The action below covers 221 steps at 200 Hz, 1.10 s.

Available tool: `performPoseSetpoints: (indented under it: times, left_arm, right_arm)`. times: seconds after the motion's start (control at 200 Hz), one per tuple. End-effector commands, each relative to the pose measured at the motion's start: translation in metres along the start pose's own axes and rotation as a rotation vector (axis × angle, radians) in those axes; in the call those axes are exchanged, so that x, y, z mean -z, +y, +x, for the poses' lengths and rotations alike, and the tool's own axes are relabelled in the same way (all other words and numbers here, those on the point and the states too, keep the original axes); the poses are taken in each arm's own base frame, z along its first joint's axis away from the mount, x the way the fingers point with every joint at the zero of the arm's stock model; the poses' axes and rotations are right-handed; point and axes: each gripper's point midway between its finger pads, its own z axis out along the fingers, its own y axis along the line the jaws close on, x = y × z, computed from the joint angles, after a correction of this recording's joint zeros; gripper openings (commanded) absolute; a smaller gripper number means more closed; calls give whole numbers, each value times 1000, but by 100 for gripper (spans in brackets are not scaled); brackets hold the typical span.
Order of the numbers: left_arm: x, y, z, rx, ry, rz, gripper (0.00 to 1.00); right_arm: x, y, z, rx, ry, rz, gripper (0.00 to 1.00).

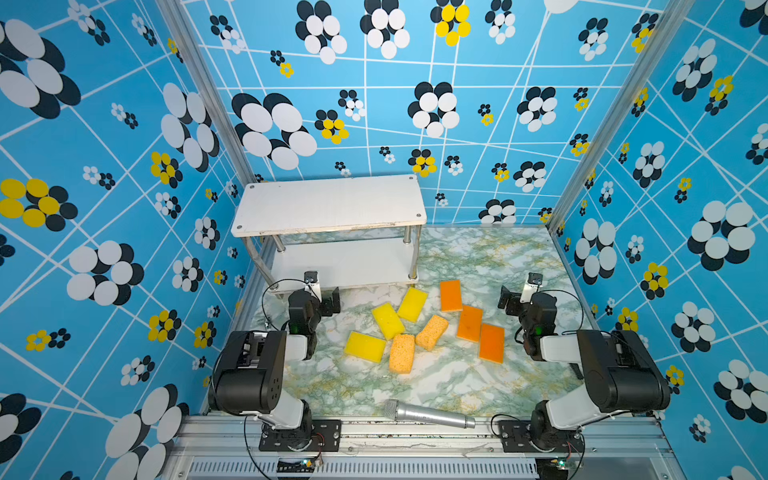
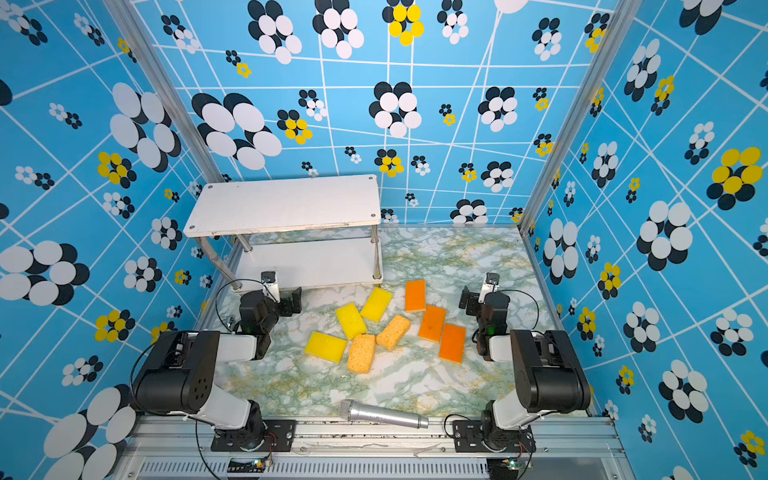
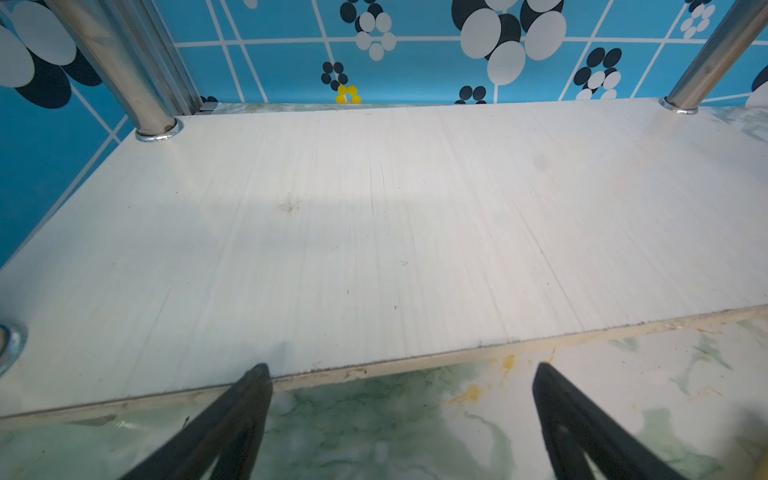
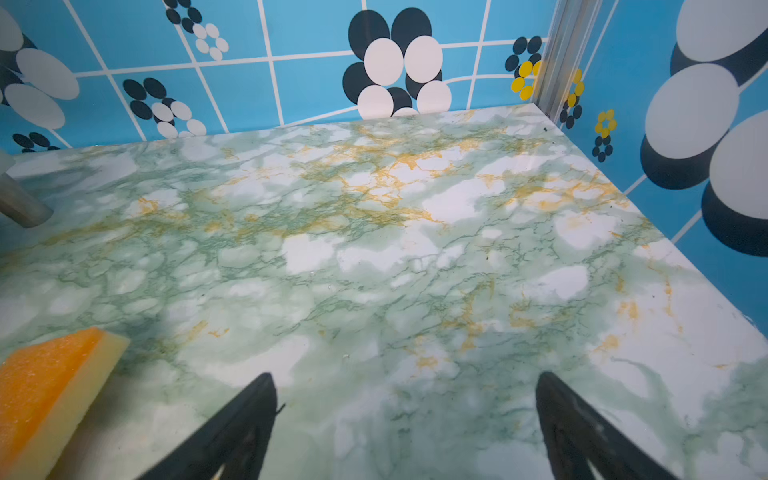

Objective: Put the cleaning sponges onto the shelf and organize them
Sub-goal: 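Move the left gripper down over the tan cellulose sponge while the right arm reaches forward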

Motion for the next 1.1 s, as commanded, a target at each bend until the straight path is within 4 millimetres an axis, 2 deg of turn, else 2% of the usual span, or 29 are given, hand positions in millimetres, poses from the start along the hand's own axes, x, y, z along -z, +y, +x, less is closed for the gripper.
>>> performPoseSetpoints:
  times: [0.0,0.475,0.59,0.725,0.84,1.0,1.1]
  left_arm:
    - [-2,-4,-4,-13,-8,16,99]
    - [-2,-3,-4,-6,-8,23,99]
    - [-2,-3,-4,-7,-8,23,99]
    - [-1,-6,-5,-20,-12,24,99]
    - [3,-10,-13,-46,-23,23,99]
    - [14,-15,-27,-60,-27,29,99]
    - [27,-22,-43,-61,-21,44,99]
  right_arm:
    - [-2,5,-6,13,-8,-19,99]
    - [1,7,-7,17,-20,-33,99]
    - [4,7,-13,16,-31,-35,99]
    - [12,7,-30,18,-23,-30,99]
    - [25,7,-49,21,-16,-35,99]
    - [40,10,-56,25,45,-58,99]
    - [48,14,-59,-14,75,-82,99]
